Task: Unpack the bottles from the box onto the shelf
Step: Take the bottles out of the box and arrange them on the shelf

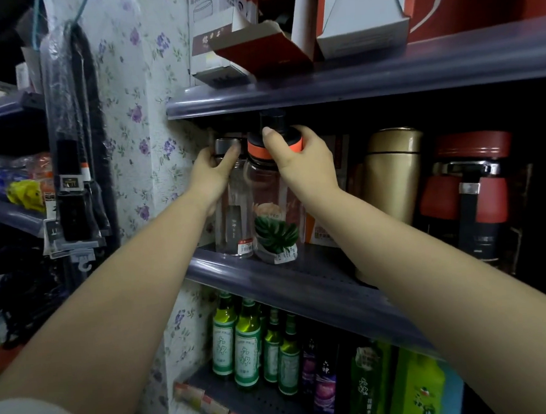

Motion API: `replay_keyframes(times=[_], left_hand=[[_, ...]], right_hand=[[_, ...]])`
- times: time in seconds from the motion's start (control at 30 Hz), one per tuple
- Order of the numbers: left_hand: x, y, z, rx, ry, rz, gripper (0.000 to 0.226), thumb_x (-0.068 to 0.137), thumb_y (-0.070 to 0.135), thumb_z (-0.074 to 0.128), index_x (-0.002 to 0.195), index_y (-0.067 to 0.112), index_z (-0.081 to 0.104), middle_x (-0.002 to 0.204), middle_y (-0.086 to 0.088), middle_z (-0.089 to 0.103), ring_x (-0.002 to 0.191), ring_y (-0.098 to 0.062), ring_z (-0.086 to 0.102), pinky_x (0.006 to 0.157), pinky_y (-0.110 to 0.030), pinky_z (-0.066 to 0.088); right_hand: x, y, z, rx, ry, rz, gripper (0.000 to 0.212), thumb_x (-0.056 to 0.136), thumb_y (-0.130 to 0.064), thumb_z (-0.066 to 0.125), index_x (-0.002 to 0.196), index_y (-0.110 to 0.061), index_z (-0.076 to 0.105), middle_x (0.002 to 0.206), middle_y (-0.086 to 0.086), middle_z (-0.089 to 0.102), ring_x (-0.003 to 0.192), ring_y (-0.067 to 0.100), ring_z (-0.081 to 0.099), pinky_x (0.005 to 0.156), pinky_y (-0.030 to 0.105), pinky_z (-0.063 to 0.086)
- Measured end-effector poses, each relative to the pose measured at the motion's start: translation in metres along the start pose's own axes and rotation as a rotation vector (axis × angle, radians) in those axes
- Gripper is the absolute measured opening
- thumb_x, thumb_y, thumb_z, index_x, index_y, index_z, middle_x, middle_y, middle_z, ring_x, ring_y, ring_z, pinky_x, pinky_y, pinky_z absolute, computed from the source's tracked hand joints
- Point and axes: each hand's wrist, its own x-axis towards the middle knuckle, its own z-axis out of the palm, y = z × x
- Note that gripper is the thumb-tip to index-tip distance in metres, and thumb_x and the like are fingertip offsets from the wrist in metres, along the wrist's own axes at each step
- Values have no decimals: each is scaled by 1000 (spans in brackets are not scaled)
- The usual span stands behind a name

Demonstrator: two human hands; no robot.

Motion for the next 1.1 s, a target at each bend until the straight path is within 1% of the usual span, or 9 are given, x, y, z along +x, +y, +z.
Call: replay_keyframes(times=[0.1, 0.2, 0.43, 0.6, 0.77, 0.87, 0.93, 1.0, 1.1], left_hand=[[1, -2, 0, -16, 0, 2, 74, 69, 62, 67, 123, 15, 52, 118, -8, 64, 108, -24, 63, 96, -48, 50], [2, -4, 0, -18, 7, 15, 73, 66, 65, 67, 119, 18, 53, 118, -7, 64, 108, -23, 63, 96, -47, 51], [3, -7, 2, 26, 16, 41, 56, 84, 50, 62, 127, 16, 48, 117, -1, 59, 112, -19, 58, 100, -37, 47], [6, -12, 3, 79, 6, 74, 56, 92, 42, 55, 136, 11, 41, 118, 3, 52, 112, -13, 52, 89, -25, 40], [9, -13, -3, 139, -47, 81, 62, 91, 51, 51, 138, 12, 39, 125, 5, 50, 118, -14, 50, 101, -31, 40], [10, -14, -7, 211, -60, 103, 56, 94, 49, 46, 136, 14, 42, 119, 5, 50, 117, -16, 50, 96, -30, 40], [10, -13, -6, 274, -50, 119, 58, 96, 48, 43, 140, 11, 37, 125, 0, 50, 123, -19, 47, 93, -25, 33], [10, -12, -7, 305, -55, 115, 64, 96, 49, 40, 145, 9, 30, 142, -8, 45, 133, -23, 40, 95, -23, 27], [12, -13, -10, 318, -83, 86, 76, 92, 59, 39, 148, 9, 25, 148, -10, 40, 136, -26, 38, 106, -32, 29]], right_hand=[[0, 4, -7, 31, 67, 23, 39, 84, -45, 63, 113, -18, 63, 105, -6, 65, 97, 8, 57, 80, 17, 39], [4, 6, -10, 62, 99, 79, 43, 84, -46, 62, 115, -16, 62, 108, -1, 66, 101, 15, 58, 83, 24, 39], [25, 6, -4, -16, 89, 202, 53, 82, -50, 61, 118, -12, 59, 118, 7, 63, 111, 26, 57, 83, 23, 37], [46, 8, -9, -97, 19, 334, 61, 89, -50, 53, 128, -4, 50, 130, 12, 56, 122, 30, 51, 86, 25, 37], [56, 14, 5, -175, -67, 327, 64, 89, -56, 50, 125, -4, 54, 128, 12, 59, 118, 30, 54, 84, 27, 39], [56, 17, 14, -194, -54, 320, 70, 86, -61, 51, 124, -2, 54, 125, 13, 60, 115, 31, 57, 84, 28, 42], [55, 19, 16, -183, -37, 325, 71, 85, -62, 51, 124, -3, 54, 123, 13, 60, 113, 32, 57, 81, 28, 41], [53, 20, 17, -166, -26, 330, 79, 82, -65, 51, 130, -2, 48, 126, 14, 58, 115, 32, 56, 81, 28, 40], [46, 22, 15, -128, -5, 320, 97, 81, -65, 54, 144, 1, 21, 142, 16, 42, 128, 33, 45, 93, 31, 38]])
